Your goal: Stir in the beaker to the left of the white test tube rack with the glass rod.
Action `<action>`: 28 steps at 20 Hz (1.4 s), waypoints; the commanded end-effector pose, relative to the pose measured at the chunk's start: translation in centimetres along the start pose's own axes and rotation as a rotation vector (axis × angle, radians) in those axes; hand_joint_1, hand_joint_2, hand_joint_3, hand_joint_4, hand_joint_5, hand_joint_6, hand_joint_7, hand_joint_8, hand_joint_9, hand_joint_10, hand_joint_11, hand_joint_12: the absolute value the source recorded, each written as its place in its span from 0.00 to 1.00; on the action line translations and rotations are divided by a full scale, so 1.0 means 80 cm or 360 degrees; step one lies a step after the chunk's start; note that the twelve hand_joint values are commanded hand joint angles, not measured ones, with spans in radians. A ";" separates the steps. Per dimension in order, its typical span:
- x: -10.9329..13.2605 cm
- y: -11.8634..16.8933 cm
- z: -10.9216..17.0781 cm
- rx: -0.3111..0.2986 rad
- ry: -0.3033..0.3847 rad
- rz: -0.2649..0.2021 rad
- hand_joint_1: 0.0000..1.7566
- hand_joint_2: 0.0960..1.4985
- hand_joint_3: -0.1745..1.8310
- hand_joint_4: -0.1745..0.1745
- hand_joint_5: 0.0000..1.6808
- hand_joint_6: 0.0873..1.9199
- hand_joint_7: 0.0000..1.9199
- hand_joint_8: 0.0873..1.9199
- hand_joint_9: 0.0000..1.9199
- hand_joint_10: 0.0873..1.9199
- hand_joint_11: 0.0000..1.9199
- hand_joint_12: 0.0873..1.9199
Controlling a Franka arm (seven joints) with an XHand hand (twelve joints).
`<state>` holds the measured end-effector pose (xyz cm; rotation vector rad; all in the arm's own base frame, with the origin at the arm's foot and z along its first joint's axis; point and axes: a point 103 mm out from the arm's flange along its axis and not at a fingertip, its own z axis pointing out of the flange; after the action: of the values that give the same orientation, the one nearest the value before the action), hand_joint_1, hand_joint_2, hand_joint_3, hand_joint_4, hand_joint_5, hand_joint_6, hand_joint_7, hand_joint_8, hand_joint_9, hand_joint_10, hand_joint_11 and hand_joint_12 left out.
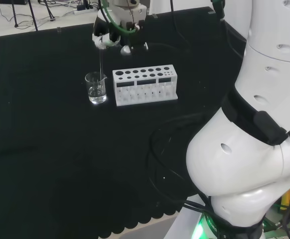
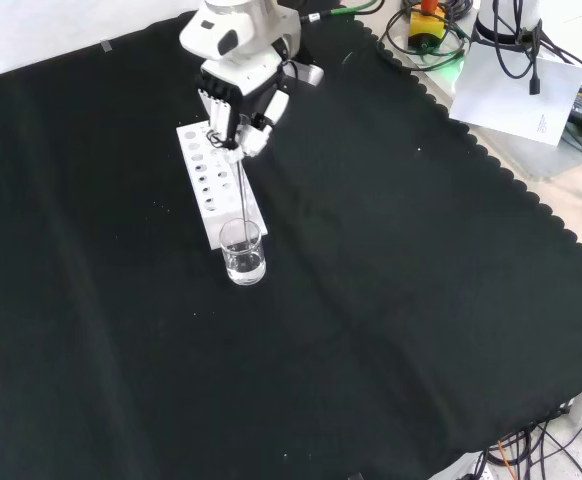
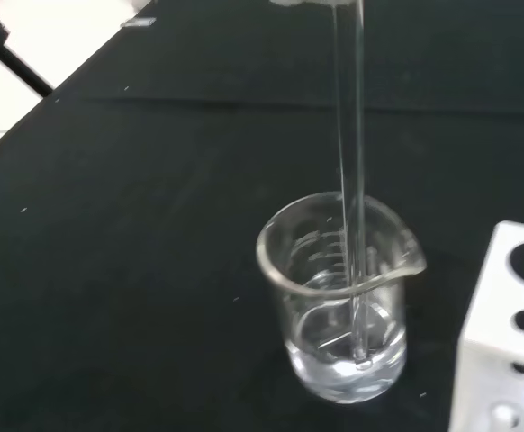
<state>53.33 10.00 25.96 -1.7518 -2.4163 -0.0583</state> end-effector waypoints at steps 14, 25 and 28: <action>0.021 0.053 0.002 -0.0049 -0.0022 -0.0058 0.75 0.71 0.00 0.00 0.71 0.19 0.65 0.43 0.83 0.42 0.85 0.31; -0.019 0.023 -0.005 -0.0043 -0.0046 0.0053 0.75 0.71 0.00 0.00 0.71 0.19 0.65 0.43 0.83 0.42 0.85 0.31; -0.020 0.013 0.002 -0.0024 -0.0049 0.0063 0.75 0.71 0.00 0.00 0.71 0.19 0.65 0.43 0.84 0.42 0.86 0.31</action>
<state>55.60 9.80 25.81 -1.7959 -2.4236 -0.0617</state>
